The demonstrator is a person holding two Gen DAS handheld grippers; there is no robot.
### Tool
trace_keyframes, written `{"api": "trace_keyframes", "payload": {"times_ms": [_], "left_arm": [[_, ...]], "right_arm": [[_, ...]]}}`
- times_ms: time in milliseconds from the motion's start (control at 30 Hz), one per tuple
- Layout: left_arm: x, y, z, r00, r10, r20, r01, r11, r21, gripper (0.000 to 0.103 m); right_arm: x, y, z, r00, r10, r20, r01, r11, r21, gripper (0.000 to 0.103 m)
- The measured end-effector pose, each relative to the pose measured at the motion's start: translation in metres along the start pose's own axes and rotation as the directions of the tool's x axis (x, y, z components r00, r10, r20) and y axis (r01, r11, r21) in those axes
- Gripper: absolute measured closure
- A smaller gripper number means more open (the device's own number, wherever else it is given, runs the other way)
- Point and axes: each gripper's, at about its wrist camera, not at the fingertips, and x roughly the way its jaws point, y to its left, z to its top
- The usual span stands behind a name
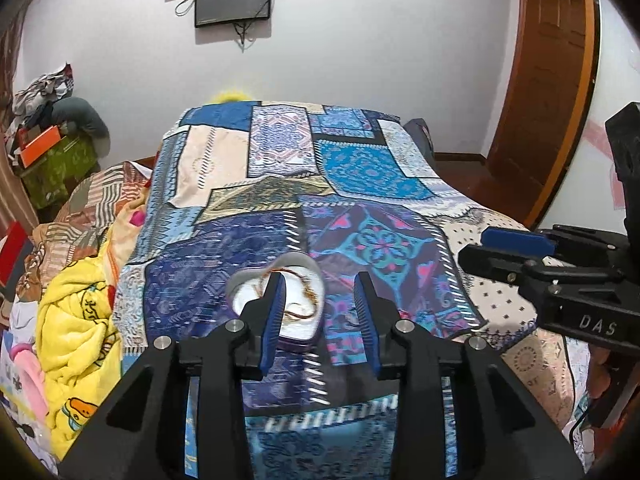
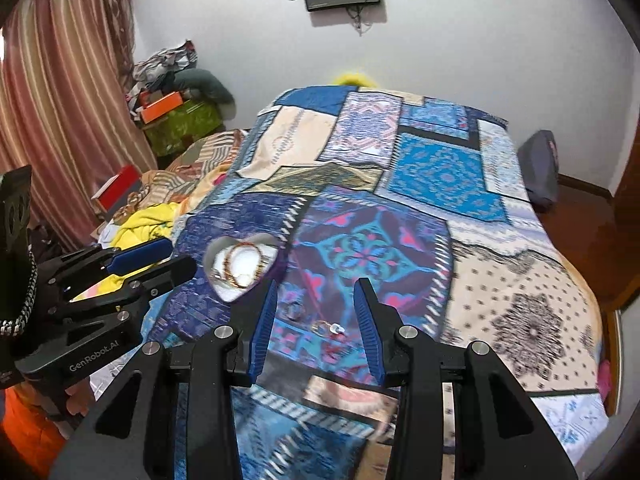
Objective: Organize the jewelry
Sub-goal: 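Move both tools back to the remaining rings and bracelet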
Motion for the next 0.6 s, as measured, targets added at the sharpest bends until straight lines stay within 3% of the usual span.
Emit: {"api": "trace_keyframes", "payload": {"times_ms": [267,600], "left_arm": [[0.019,-0.024,-0.009,0.997,-0.044,-0.060,0.044,0.999,0.011,0.068],[0.070,-0.038,-0.039,0.977,-0.080,-0.200,0.081,0.997,-0.002,0.068]], "right_arm": [[-0.004,-0.036,-0.015,0.999,-0.045,-0.030,0.046,0.997,0.054,0.066],[0.030,-0.064,-0.046,0.986,-0.028,-0.161,0.046,0.993,0.108,0.066]]}}
